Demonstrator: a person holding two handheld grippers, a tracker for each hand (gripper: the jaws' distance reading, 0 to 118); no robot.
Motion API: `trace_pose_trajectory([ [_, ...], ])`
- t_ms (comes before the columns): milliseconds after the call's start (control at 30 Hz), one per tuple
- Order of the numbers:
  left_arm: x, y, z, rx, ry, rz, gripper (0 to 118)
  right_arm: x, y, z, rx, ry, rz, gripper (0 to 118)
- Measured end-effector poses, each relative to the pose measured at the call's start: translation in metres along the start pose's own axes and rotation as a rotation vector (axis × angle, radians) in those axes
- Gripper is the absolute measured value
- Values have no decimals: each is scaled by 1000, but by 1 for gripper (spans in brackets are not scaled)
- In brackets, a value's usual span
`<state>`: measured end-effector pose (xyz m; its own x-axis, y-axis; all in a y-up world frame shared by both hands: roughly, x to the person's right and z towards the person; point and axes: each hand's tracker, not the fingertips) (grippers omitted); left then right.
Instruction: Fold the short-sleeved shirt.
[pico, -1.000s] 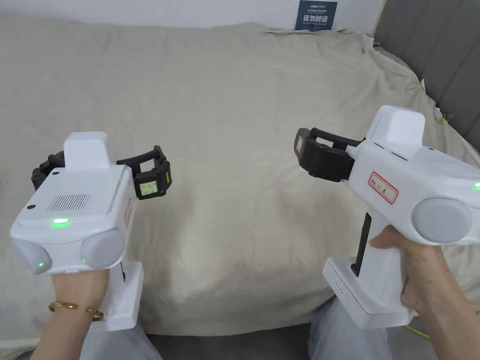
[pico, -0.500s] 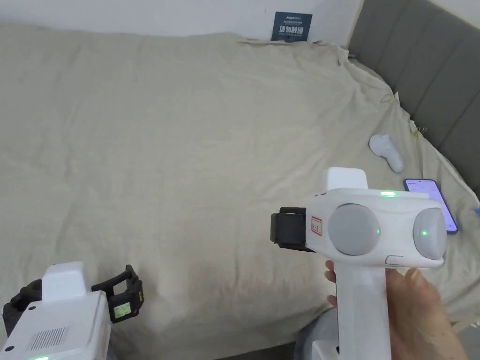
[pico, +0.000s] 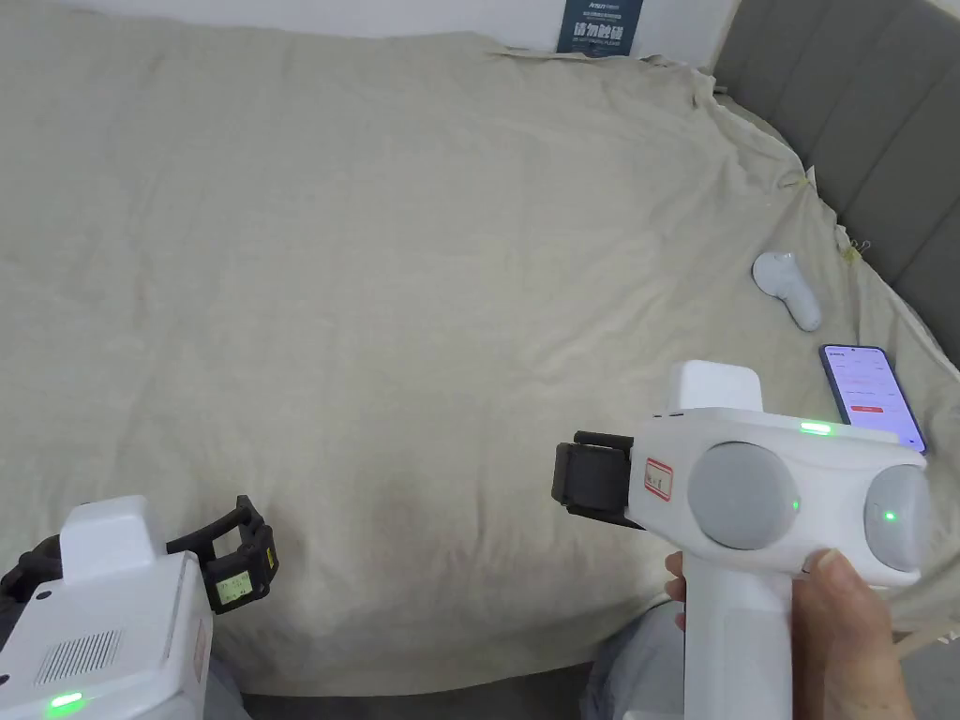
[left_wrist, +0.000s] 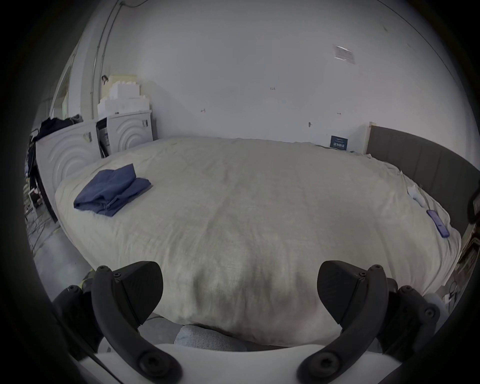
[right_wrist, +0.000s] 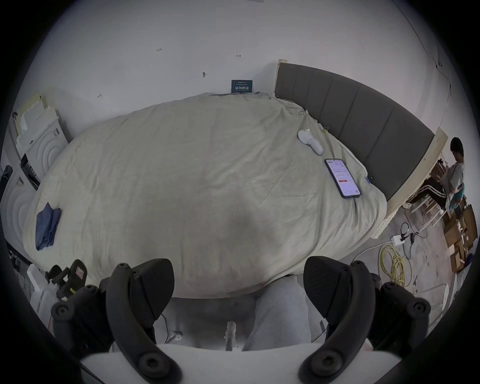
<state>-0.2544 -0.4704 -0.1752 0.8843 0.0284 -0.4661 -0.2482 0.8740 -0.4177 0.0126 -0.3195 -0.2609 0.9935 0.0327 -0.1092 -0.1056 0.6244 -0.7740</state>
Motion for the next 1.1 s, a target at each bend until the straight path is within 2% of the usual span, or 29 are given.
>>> trace_pose_trajectory([
  [100,0,0,0,-4,-4,2,118,3,0,5,44,35,-34,103],
  [167,2,-1,0,-3,-2,-10,118,0,-5,14,132,61,8,103],
  [200,3,-1,0,-4,-3,-16,118,4,-5,13,141,44,23,103],
  [300,6,-1,-2,-12,-8,-30,118,-1,-12,13,102,-55,78,103],
  [367,7,0,-4,-20,-6,-34,118,16,-17,-5,105,-43,151,103],
  [500,7,1,-1,-11,8,-46,118,53,-30,-40,196,64,94,103],
  [567,7,0,2,-1,16,-49,118,60,-37,-59,270,11,112,103],
  [633,6,0,4,0,22,-54,118,63,-45,-79,336,-118,115,103],
  [700,6,1,6,5,23,-54,118,63,-59,-93,411,-145,93,103],
  [733,7,1,7,12,24,-53,118,59,-63,-93,414,-145,72,103],
  [867,9,2,7,24,18,-27,118,62,-90,-109,412,-169,70,103],
  [900,9,2,6,18,5,-16,118,68,-85,-107,389,-106,1,103],
  [933,9,2,6,16,4,-16,118,71,-81,-104,399,-100,0,103],
  [1000,9,2,4,1,12,-20,118,67,-83,-103,404,-169,30,103],
  [1100,11,1,5,-3,-1,-40,118,69,-85,-99,422,-111,24,103],
])
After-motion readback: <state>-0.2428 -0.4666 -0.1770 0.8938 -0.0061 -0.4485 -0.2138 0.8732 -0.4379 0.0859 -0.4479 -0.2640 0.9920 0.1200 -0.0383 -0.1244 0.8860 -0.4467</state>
